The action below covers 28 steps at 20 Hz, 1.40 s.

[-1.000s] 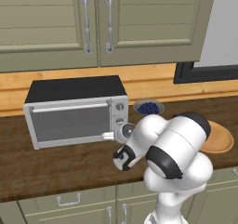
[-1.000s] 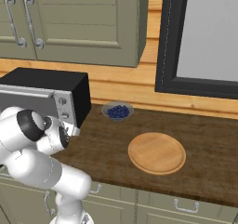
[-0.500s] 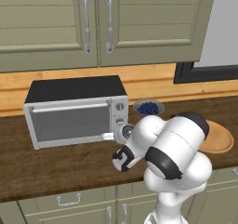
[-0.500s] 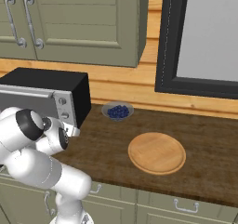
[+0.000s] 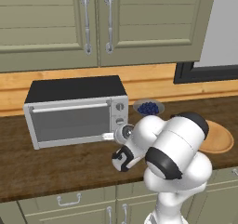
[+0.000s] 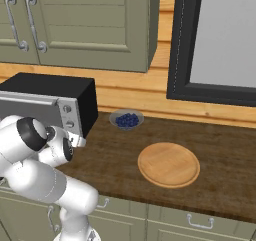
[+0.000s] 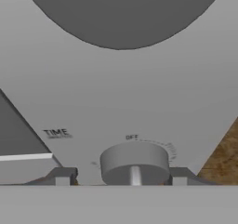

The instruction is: Pick up the kebab skewer and baguette bread, and place them inside the toaster oven. Close the toaster oven door and start by setting the timer.

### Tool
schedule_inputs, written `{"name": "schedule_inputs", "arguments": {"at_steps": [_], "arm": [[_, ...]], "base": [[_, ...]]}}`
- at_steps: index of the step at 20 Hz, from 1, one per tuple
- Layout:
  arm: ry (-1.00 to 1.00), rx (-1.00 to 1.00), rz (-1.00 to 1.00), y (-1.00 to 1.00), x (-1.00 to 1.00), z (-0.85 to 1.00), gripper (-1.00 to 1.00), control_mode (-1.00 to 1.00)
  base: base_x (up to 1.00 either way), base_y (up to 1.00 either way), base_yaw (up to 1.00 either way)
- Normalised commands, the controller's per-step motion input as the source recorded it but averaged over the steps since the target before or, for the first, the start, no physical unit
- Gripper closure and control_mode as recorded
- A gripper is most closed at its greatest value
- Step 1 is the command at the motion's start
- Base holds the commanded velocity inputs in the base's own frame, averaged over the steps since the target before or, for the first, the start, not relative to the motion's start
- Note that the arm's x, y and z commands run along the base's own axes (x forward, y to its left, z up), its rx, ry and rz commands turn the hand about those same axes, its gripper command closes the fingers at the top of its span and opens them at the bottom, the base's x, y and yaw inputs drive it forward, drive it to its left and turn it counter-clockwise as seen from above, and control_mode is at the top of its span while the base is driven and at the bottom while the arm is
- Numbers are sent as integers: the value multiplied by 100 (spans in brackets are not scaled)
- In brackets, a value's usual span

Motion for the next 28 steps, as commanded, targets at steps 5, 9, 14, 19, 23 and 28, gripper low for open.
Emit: {"name": "schedule_inputs", "arguments": {"at_steps": [5, 9, 14, 19, 23, 28], "arm": [[0, 0, 0, 0, 0, 0, 100, -100], [0, 0, 0, 0, 0, 0, 100, -100], [0, 1, 0, 0, 0, 0, 100, -100], [-3, 20, 0, -21, 0, -5, 100, -100], [-8, 26, 0, -9, 0, -8, 100, -100], [-8, 28, 3, -12, 0, -7, 100, -100]], "base": [[0, 0, 0], [0, 0, 0], [0, 0, 0], [0, 0, 0], [0, 0, 0], [0, 0, 0]]}}
